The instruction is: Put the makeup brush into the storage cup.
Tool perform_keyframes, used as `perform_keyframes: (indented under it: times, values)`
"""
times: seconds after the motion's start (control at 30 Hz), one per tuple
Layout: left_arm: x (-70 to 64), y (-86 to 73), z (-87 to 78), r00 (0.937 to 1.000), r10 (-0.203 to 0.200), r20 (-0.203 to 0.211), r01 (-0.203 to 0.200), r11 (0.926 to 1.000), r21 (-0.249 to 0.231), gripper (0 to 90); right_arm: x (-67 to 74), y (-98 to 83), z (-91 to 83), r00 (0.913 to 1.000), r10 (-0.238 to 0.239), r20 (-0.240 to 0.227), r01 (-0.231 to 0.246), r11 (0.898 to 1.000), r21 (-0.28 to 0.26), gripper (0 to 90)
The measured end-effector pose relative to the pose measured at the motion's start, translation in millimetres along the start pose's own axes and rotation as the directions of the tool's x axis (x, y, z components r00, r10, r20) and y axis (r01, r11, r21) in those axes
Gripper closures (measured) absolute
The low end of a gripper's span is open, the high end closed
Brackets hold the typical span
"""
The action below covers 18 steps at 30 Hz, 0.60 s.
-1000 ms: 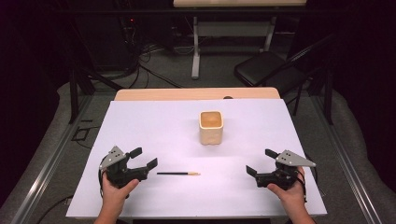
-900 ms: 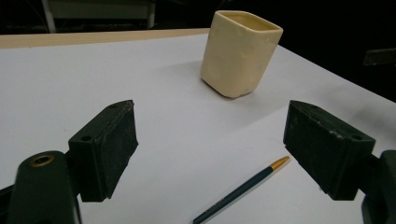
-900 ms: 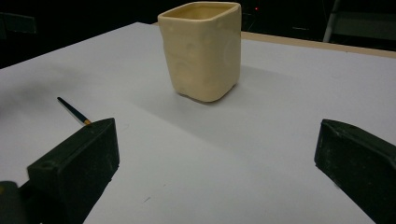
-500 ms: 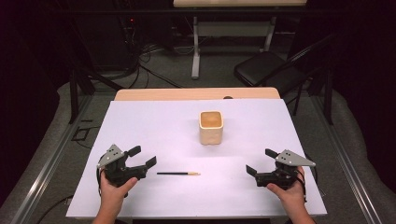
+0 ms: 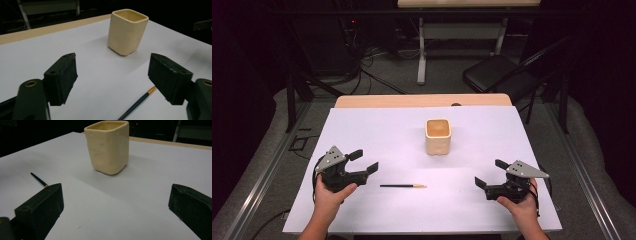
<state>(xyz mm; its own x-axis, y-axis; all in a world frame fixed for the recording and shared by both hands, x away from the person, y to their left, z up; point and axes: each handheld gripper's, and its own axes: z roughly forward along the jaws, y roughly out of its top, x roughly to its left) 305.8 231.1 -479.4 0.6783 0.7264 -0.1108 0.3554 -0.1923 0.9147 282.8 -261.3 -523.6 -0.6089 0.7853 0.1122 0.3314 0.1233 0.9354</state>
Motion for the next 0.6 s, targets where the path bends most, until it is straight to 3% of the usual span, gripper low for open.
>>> perform_keyframes:
  times: [0.13, 0.33, 0.6]
  values:
    - [-0.6, 3.6, 1.4, 0.9992, 0.04, 0.001, -0.04, 0.9988, 0.028, 28.3, 0.1, -0.1, -0.2, 1.0, -0.001, -0.001, 0.001, 1.0, -0.001, 0.0]
    - [-0.7, 6.7, 3.5, 0.9977, 0.068, -0.001, -0.068, 0.9964, 0.052, 30.2, -0.4, -0.2, -0.6, 1.0, 0.003, 0.0, -0.003, 1.0, -0.003, 0.0]
    - [0.2, 11.9, 4.7, 0.993, 0.118, 0.001, -0.117, 0.988, 0.1, 35.3, -0.1, -0.3, -0.1, 1.0, 0.004, -0.001, -0.004, 1.0, -0.004, 0.0]
